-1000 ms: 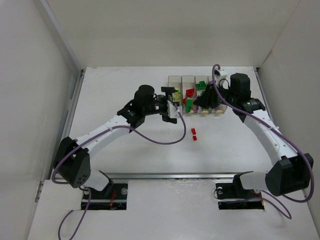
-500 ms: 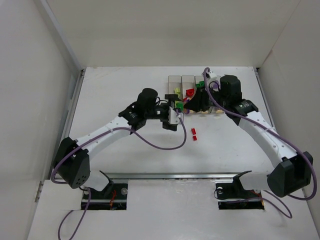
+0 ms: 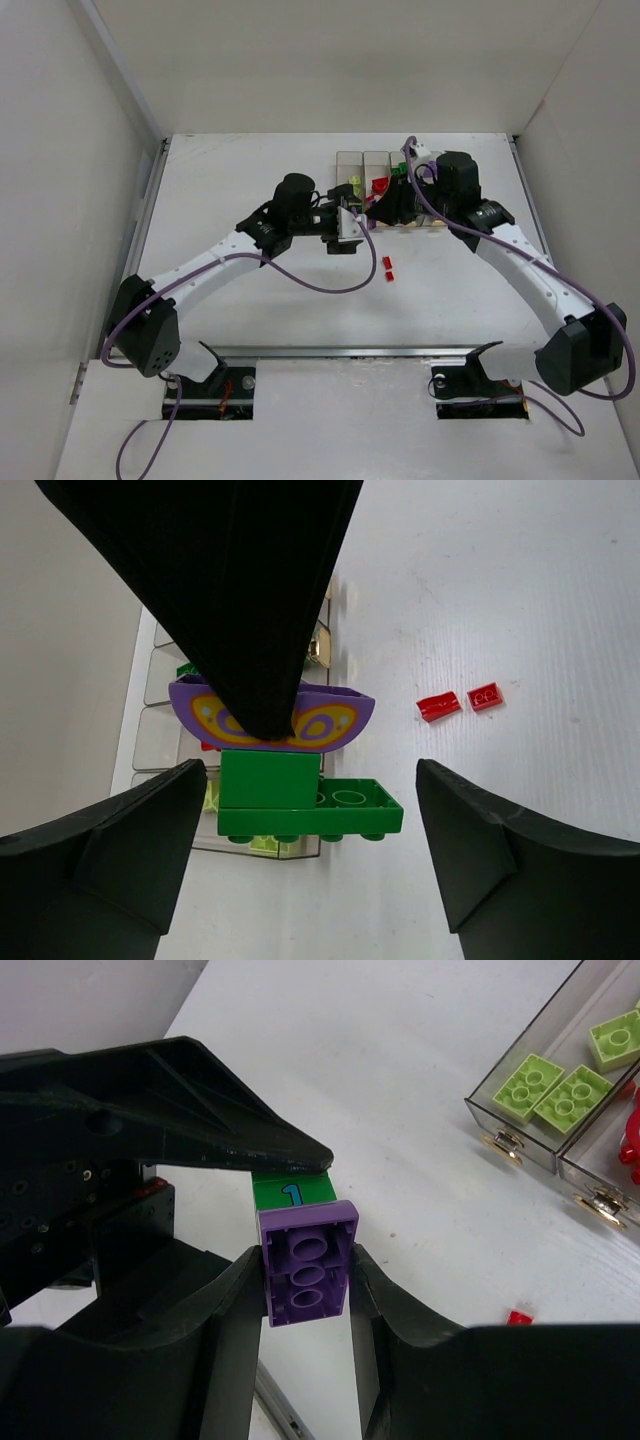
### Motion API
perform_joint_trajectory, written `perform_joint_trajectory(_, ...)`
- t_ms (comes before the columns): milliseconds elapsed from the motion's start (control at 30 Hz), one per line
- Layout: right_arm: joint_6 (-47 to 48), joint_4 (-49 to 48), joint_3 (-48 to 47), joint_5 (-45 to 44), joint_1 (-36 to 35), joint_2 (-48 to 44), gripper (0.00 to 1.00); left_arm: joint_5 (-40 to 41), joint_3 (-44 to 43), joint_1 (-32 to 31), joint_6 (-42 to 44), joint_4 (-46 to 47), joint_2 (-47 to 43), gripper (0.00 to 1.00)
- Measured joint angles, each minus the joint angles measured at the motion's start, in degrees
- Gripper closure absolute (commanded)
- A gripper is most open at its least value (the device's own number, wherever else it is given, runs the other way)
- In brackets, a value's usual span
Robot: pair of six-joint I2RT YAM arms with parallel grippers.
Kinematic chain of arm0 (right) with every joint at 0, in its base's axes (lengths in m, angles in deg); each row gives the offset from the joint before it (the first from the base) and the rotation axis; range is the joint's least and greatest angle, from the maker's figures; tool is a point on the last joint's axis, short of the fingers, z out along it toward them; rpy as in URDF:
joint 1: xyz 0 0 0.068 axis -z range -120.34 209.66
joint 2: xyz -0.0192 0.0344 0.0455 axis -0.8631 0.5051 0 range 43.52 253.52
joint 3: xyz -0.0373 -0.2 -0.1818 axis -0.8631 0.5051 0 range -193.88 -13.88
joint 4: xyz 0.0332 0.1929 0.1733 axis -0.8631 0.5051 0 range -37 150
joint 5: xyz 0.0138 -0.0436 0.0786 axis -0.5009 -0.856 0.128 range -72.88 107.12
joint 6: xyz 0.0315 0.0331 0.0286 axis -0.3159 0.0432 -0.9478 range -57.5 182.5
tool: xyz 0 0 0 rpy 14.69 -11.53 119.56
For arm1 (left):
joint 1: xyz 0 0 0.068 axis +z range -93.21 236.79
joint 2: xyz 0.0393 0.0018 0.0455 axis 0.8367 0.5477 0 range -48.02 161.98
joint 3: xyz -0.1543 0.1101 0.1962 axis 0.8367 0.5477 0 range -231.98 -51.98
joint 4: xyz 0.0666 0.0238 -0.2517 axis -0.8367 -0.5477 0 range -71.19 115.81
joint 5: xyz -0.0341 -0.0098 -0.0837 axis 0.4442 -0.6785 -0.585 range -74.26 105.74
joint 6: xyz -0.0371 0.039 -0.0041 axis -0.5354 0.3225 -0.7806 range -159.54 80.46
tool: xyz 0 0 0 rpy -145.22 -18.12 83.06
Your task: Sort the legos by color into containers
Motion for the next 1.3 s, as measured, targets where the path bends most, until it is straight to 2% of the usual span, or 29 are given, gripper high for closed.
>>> perform_joint_trajectory(33, 0.0, 0.0, 0.0, -0.2, -0.1, 0.0, 1.00, 0.0, 0.0, 0.0, -0.3, 0.1, 0.0, 0.25)
perform_joint_trajectory(67, 0.0, 0.0, 0.0, -0.3, -0.2, -0.1, 1.00, 0.0, 0.0, 0.0, -0.6, 0.2, 0.0, 0.37)
perform_joint_trajectory(167, -0.3, 0.0, 0.0, -0.7, -0.3, -0.2, 1.00, 0.1, 0.0, 0.0, -1.0, 0.4, 0.0, 0.54)
perform_joint_trajectory(200, -0.5, 0.0, 0.0, -0.8, -0.3, -0.2, 1.00, 0.2, 0.0, 0.0, -1.0, 0.4, 0.0, 0.65)
perform_joint_trajectory(433, -0.7, 0.0, 0.0, -1.6, -0.5, -0.5, 1.00, 0.4, 0.0, 0.0, -1.2, 0.4, 0.0, 0.99)
perform_joint_trajectory(767, -0.8, 1.7, 0.0, 0.9, 2.6, -0.7, 1.00, 1.5, 0.0, -0.7, -1.6, 0.0, -0.3, 1.00)
perform_joint_trajectory(967, 0.4, 3.4, 0.1, -1.3, 8.0, -1.1, 1.00, 2.6, 0.1, -0.3, -3.2, -2.5, -0.4, 1.00)
perform_joint_trajectory(1300, 0.9, 5.4, -1.1, -3.5, 8.7, 0.2, 1.00, 3.6, 1.2, 0.4, -5.5, -3.0, -1.3, 1.00)
